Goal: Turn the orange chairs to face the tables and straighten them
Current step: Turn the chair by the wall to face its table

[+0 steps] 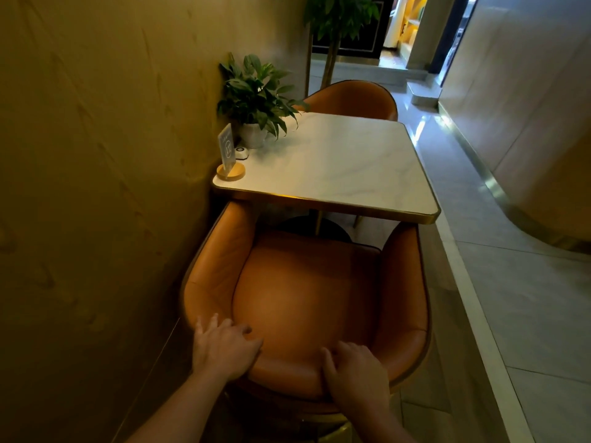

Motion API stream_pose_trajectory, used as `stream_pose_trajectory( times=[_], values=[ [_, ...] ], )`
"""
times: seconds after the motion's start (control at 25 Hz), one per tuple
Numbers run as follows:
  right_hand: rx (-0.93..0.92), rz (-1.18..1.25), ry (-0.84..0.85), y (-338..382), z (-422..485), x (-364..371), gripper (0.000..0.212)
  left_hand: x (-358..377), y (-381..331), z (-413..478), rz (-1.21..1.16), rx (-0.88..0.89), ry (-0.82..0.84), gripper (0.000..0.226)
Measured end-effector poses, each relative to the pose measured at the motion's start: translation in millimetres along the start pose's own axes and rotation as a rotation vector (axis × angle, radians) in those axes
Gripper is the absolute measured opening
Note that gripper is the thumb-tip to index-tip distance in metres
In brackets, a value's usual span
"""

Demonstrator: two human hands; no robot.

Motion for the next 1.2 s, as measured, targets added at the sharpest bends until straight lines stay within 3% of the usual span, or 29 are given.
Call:
stream_pose_trajectory(
  times=[0.44,0.64,0.8,1.08,1.2],
  values=[
    [-0.070,0.070,-0.048,1,10,-2,0.053,6,-13,-2,0.129,0.089,0.216,0.064],
    [-0.124,0.075,-0.005,-5,8,-3,0.066,14,-15,-6,0.094,0.044,0.274,0.067],
    [-0.137,0.046,-0.009,-16,9,-3,0.064,22,-23,-15,0.046,0.043,0.214,0.074],
    [-0.037,0.010,-0.043,-20,13,-5,0.046,7,-23,-20,-0.012,0.041,-0.032,0.074],
    [-0.051,0.008,-0.034,-17,15,-1,0.051,9,-22,-20,-0.006,0.028,-0.038,0.073]
  ],
)
Point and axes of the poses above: each hand's wrist, its own z-axis towards the middle knuckle, its own x-axis out of the palm, y = z × x, the point moved 10 cm from there along z, towards the middle knuckle, and after that the axes turned 13 degrees about x, right-handed, at the moved point
